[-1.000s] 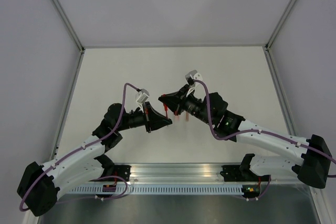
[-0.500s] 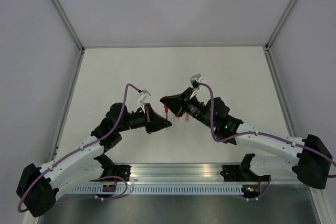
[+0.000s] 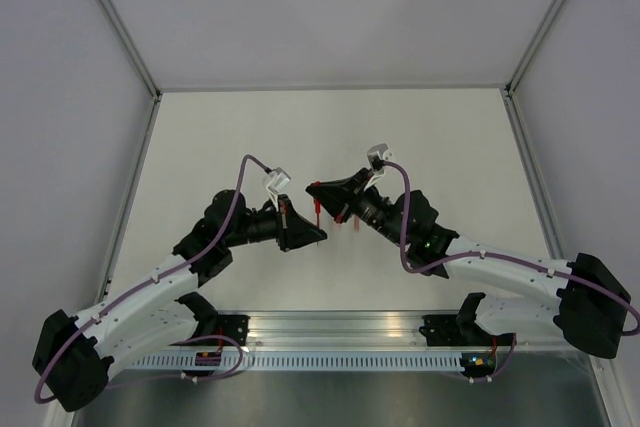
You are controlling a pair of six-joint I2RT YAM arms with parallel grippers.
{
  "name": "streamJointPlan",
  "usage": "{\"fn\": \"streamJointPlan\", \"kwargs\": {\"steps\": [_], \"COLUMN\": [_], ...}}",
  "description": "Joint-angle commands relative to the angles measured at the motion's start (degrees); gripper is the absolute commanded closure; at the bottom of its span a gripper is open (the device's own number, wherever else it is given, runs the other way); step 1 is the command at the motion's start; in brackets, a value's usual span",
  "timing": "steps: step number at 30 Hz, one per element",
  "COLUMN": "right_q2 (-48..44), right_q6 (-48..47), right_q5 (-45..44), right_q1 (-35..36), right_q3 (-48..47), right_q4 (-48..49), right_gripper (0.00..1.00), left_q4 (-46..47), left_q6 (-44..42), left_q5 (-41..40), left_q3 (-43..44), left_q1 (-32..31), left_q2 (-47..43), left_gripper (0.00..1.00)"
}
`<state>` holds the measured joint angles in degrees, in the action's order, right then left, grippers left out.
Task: Insert the pens into the pen caps
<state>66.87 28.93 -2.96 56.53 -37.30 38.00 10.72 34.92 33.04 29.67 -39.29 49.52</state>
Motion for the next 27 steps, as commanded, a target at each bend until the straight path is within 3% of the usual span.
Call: {"fn": "streamJointPlan", "kwargs": {"steps": [1, 9, 17, 25, 27], "right_q2": [2.6, 3.4, 5.3, 6.4, 6.3], "right_q6": [-0.7, -1.5, -0.3, 8.0, 9.0], "right_q5": [9.5, 11.7, 16.8, 19.0, 16.3], "right_q1": [4.5, 6.3, 7.7, 7.8, 8.4], "right_q3": [3.5, 5.6, 6.9, 9.1, 9.1], "right_q4": [-12.0, -9.8, -5.2, 4.7, 3.2], "right_gripper": [1.00, 1.00, 1.00, 1.00, 1.00], "left_q4": [12.8, 11.0, 11.0, 9.3, 8.4], "left_q6": [5.1, 6.8, 6.1, 3.3, 2.6], "left_q5": [-10.9, -7.8, -6.0, -7.8, -8.5], "left_q3": [9.3, 10.5, 11.3, 10.1, 10.2], "left_q1": [4.4, 8.3, 8.4, 8.4, 8.4], "left_q2": [-2.1, -4.4, -4.8, -7.4, -8.1], "left_gripper": [0.98, 0.98, 0.98, 0.98, 0.98]}}
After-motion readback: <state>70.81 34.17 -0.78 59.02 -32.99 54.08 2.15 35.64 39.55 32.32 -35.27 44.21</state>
